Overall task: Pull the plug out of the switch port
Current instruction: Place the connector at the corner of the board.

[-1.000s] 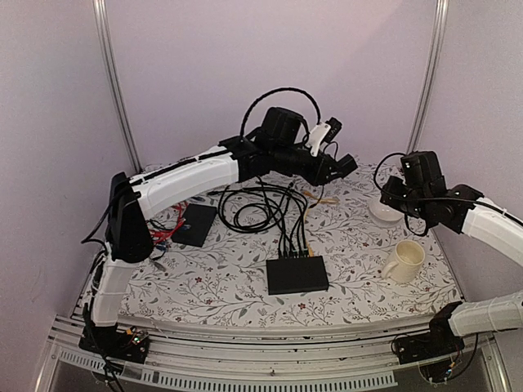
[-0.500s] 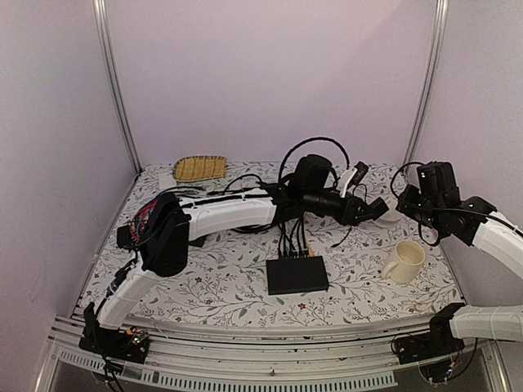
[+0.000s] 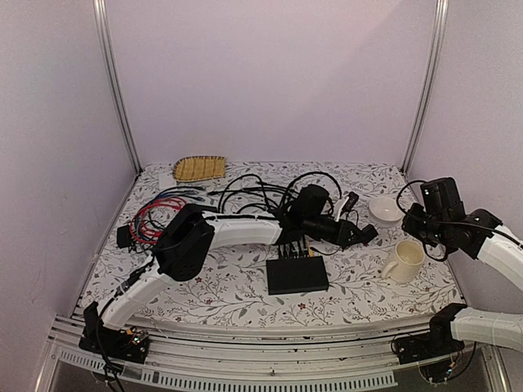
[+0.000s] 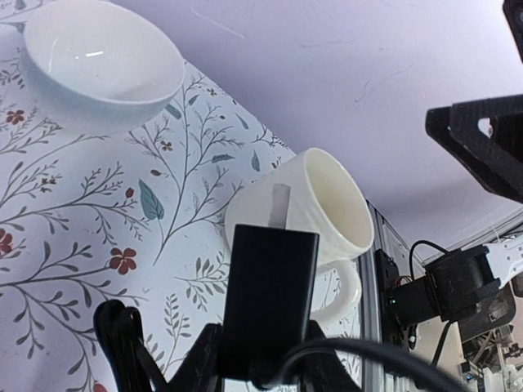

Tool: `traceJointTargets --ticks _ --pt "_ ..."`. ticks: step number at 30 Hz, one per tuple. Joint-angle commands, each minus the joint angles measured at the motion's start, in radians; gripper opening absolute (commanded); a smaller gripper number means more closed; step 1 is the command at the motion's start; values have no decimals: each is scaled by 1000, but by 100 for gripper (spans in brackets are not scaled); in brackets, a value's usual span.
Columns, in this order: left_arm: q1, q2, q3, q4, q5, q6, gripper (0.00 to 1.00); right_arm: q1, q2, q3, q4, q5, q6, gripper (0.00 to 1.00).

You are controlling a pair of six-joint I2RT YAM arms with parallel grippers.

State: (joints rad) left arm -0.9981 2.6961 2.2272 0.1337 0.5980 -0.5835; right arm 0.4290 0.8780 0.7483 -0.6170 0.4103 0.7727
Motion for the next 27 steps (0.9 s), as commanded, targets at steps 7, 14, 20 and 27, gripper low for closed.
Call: traceJointTargets --ticks 7,14,20,27 --pt "44 97 -15 78 3 -116 46 0 -16 -51 -62 -131 83 26" --pt "62 80 -15 74 19 -132 64 73 85 -7 -22 -141 71 26" --pt "79 -2 -20 -39 16 -102 66 151 169 47 10 -118 65 27" --pt "81 -134 -69 -304 13 25 66 215 245 52 81 -161 59 29"
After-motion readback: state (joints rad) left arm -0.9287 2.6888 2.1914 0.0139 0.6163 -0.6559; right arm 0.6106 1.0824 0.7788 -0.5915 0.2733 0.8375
